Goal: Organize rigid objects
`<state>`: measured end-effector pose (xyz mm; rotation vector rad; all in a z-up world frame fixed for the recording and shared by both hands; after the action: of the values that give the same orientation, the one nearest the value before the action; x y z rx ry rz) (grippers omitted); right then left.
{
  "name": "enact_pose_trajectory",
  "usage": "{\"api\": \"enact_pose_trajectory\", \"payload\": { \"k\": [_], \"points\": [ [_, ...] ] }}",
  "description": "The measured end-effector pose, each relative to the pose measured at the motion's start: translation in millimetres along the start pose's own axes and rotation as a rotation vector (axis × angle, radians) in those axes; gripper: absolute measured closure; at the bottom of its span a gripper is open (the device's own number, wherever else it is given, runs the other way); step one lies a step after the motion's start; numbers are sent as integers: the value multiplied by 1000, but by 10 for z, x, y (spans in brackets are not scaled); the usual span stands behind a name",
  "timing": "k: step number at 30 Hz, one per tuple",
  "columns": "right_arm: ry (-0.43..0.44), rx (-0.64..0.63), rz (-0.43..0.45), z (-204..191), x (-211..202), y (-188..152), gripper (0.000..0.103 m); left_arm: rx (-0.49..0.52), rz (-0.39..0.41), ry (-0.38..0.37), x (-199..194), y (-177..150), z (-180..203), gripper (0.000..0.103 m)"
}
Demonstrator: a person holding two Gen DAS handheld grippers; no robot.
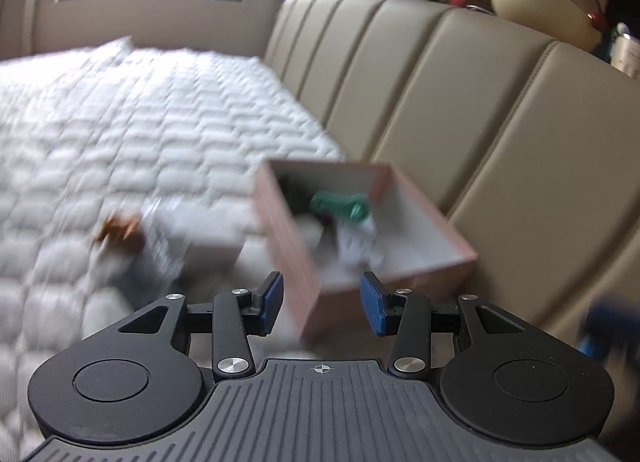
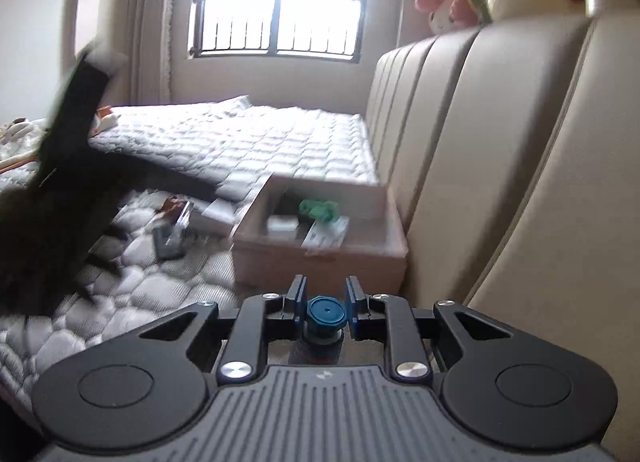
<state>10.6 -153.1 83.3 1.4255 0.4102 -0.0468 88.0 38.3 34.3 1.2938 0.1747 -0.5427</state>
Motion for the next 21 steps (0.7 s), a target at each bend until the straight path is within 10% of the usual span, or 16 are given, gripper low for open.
{"api": "enact_pose_trajectory", "payload": {
  "k": [12,21],
  "points": [
    [-175,-64,-9,186,653,1253,88,-83,-51,-78,-496,-391,-433,57],
    [-275,-199,-104,91,1699,1426,82,-194,-55,-53,-590,-532,-935,57]
  ]
}}
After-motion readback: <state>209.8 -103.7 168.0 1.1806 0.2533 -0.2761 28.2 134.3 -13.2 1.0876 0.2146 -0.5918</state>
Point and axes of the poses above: each gripper's, at about its wrist camera, not at the fingertips, and x roughly the way its jaws point, z to its right, y to its top, the point moved 10 cm from there along x, roughly the way its jaws point, and after that the axes turned 12 degrees about z, right-handed, at the moved point
